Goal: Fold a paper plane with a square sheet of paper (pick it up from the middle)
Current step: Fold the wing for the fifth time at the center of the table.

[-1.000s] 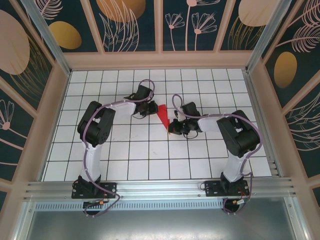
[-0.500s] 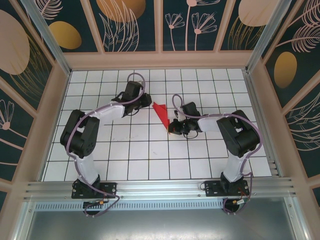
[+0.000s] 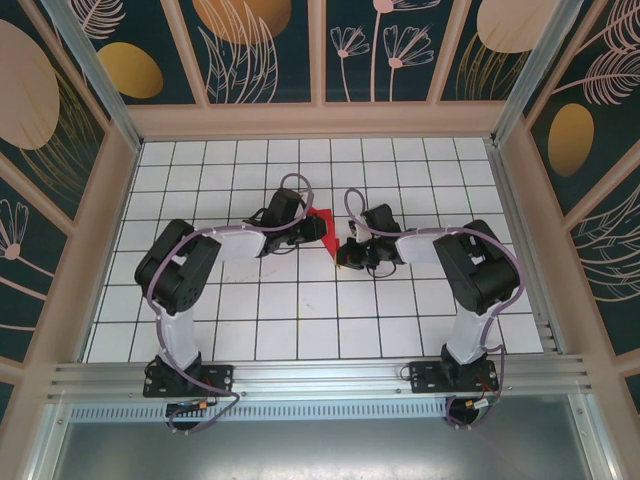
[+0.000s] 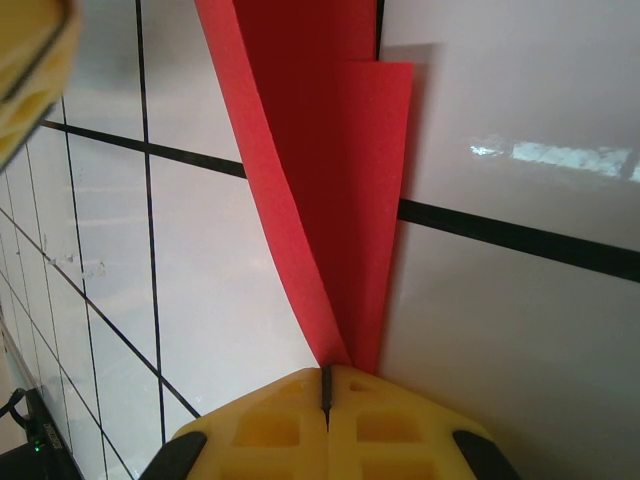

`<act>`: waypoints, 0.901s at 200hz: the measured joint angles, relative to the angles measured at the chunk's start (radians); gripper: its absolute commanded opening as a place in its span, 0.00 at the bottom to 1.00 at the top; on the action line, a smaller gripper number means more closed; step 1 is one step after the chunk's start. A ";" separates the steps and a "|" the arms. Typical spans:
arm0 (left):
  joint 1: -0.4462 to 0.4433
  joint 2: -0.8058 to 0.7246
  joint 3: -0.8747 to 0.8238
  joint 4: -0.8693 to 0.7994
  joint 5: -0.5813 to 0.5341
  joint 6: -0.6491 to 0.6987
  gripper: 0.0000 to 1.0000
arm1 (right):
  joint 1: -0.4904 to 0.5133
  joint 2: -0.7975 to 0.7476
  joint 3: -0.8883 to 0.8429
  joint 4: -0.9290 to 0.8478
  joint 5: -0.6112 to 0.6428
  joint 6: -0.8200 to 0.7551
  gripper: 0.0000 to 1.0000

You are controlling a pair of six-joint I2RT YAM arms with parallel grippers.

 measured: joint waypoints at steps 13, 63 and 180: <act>0.000 0.036 0.026 0.000 -0.011 0.000 0.16 | 0.000 0.000 0.000 0.000 -0.001 0.000 0.00; 0.003 0.104 0.108 -0.017 -0.115 0.010 0.17 | 0.000 0.000 -0.001 0.000 -0.002 0.000 0.00; 0.048 0.165 0.179 -0.095 -0.240 0.029 0.19 | 0.000 0.000 -0.010 0.016 -0.002 0.000 0.00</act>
